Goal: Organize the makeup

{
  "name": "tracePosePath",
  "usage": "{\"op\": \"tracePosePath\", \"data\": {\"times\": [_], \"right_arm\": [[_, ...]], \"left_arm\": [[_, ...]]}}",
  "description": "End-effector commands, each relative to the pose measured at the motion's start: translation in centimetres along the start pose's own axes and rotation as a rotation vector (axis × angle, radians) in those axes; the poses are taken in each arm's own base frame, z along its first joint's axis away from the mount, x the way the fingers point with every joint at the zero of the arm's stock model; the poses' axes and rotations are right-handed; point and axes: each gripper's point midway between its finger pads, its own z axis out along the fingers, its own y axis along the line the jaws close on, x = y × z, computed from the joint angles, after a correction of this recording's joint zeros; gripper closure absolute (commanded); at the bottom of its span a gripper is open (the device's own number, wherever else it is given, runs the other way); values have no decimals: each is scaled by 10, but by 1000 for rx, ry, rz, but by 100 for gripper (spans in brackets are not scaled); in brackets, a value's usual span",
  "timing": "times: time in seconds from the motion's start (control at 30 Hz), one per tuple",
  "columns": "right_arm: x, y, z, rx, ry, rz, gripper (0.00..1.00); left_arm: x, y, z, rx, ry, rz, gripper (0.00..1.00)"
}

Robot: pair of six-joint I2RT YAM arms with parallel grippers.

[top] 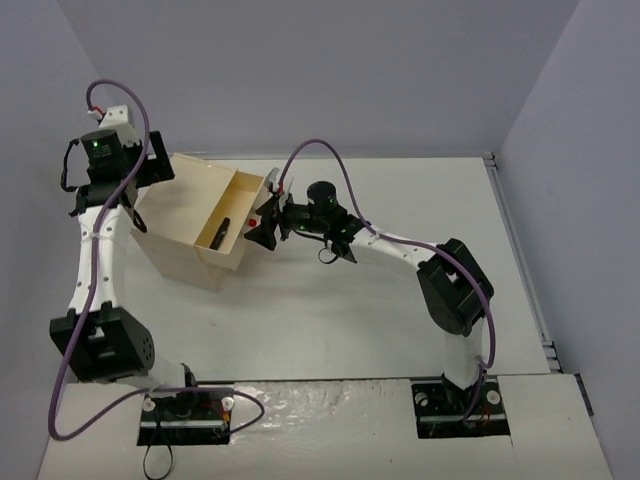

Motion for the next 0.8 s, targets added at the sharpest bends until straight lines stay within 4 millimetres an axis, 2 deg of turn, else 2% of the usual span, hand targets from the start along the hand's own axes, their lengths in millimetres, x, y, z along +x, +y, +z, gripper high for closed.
{"op": "tracePosePath", "data": {"times": [0.0, 0.07, 0.27, 0.77], "right_arm": [[-58, 18, 10, -82, -159, -112, 30], [-57, 17, 11, -84, -156, -114, 30], [-53, 17, 18, -103, -144, -115, 30], [-58, 29, 57, -151, -175, -161, 29]], "left_arm": [[2, -5, 24, 90, 49, 14, 3], [10, -8, 35, 121, 81, -5, 3], [22, -34, 41, 252, 116, -60, 3], [58, -93, 20, 410, 197, -113, 3]]}}
